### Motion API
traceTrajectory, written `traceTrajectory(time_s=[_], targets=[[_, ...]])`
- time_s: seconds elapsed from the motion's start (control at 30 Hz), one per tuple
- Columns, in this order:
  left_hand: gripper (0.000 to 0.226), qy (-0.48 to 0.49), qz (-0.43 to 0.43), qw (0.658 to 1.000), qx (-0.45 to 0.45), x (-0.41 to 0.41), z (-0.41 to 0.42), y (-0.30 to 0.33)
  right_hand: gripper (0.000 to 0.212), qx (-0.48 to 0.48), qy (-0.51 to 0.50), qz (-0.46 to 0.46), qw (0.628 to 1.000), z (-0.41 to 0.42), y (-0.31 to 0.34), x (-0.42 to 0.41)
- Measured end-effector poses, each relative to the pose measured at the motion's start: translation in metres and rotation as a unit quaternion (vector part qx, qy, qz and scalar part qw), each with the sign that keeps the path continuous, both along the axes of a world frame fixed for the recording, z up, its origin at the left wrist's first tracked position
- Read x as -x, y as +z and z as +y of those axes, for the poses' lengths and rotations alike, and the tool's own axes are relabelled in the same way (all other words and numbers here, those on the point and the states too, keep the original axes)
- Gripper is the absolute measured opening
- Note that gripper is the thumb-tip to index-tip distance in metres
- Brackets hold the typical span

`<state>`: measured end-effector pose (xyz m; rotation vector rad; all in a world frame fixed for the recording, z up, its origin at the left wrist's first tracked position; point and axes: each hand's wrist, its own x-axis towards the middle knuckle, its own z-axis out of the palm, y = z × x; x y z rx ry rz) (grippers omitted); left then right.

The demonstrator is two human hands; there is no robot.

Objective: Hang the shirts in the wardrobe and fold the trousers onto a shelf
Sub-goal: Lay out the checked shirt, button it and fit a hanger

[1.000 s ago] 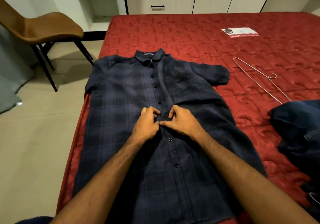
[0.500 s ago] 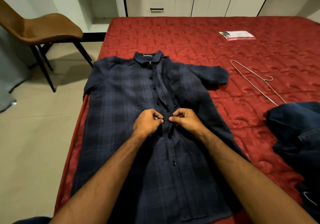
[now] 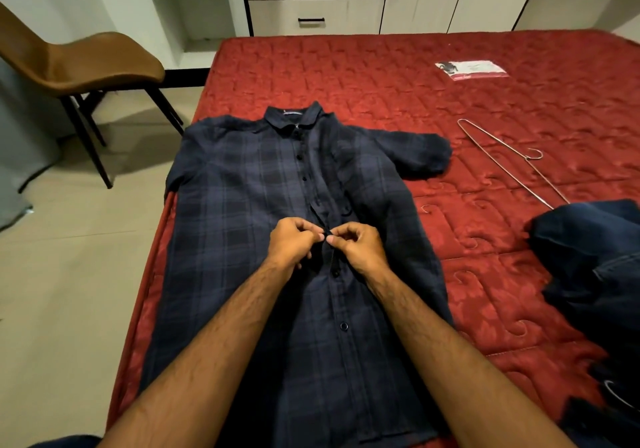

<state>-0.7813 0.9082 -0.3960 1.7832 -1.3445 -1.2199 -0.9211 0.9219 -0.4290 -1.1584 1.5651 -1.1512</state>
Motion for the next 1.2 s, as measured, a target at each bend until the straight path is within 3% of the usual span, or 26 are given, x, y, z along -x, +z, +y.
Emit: traceTrajectory(time_s=[0.4,0.53,0.67,0.87,1.03,1.2], targets=[[0.003,0.010,0.028,1.000,-0.008,-0.001,0.000,-0.004,0.014,0.014,-0.007,0.005,1.000,0.004,-0.004,-0.001],[0.003,0.017,0.030,0.999,-0.002,0.000,-0.001,-0.006,0.003,0.027,0.006,-0.031,0.999,0.006,0.000,0.002],[0.003,0.016,0.034,0.999,0.003,-0.001,-0.001,-0.009,0.010,0.032,0.041,-0.033,0.998,0.006,0.002,0.010],[0.020,0.007,0.125,0.992,-0.020,-0.004,0.000,-0.011,0.009,0.016,0.014,-0.034,0.999,0.006,0.003,0.002],[0.015,0.044,0.094,0.995,0.011,0.002,-0.004,-0.025,0.019,-0.002,0.038,0.015,0.999,0.004,0.002,0.003],[0.018,0.040,0.119,0.992,-0.009,0.001,-0.010,-0.031,0.022,-0.033,0.029,0.072,0.996,0.001,0.004,0.000]])
